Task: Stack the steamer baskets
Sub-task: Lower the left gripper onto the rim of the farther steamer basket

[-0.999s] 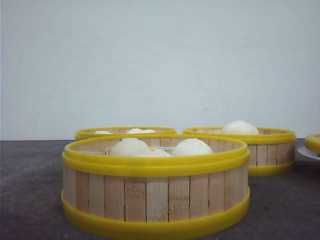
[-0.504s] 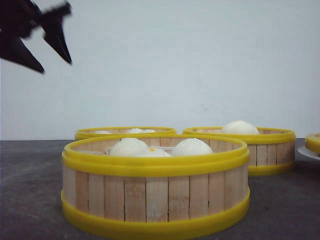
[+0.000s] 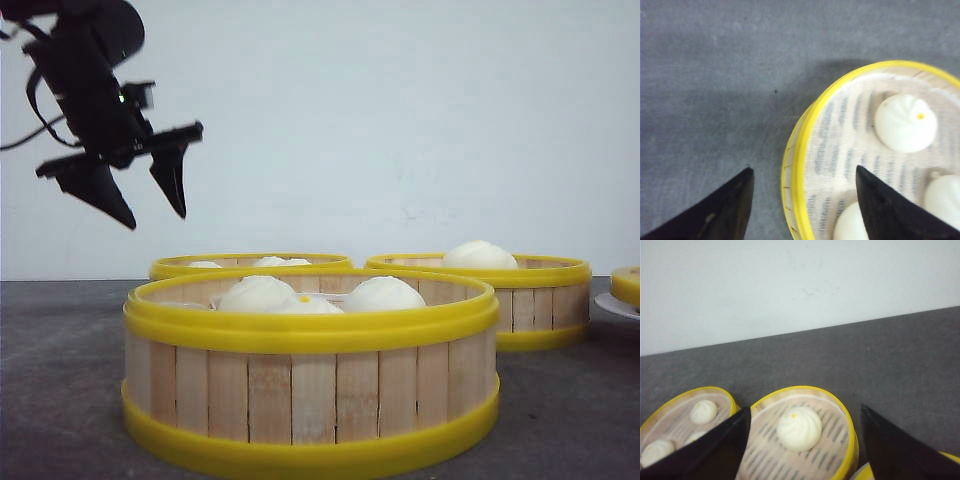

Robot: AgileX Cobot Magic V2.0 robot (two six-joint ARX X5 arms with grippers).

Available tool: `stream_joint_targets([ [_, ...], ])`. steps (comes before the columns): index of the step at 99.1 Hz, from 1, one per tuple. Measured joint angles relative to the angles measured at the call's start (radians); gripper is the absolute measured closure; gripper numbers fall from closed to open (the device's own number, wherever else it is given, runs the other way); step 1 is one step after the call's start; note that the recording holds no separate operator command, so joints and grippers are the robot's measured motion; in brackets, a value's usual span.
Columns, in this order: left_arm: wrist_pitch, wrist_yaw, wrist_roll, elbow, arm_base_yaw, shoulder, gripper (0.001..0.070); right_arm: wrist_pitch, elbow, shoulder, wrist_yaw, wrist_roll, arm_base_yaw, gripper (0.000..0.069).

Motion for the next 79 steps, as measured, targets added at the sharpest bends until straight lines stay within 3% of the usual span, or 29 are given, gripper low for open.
stream_joint_targets([
  [20,-0.037,-0.004,0.003,0.011,0.0,0.071,0.0337,-0.012,0.0,0.0,0.0,-0.003,0.0,0.026],
  [33,-0.038,-0.011,0.002,0.012,0.0,0.073,0.045,-0.017,0.0,0.0,0.001,-0.013,0.0,0.026],
  [40,-0.039,-0.023,0.002,0.012,0.0,0.077,0.0477,-0.017,0.0,0.0,0.001,-0.018,0.0,0.026],
  [79,-0.042,-0.029,0.003,0.012,-0.001,0.098,0.049,-0.018,0.0,0.0,0.001,-0.026,0.0,0.026],
])
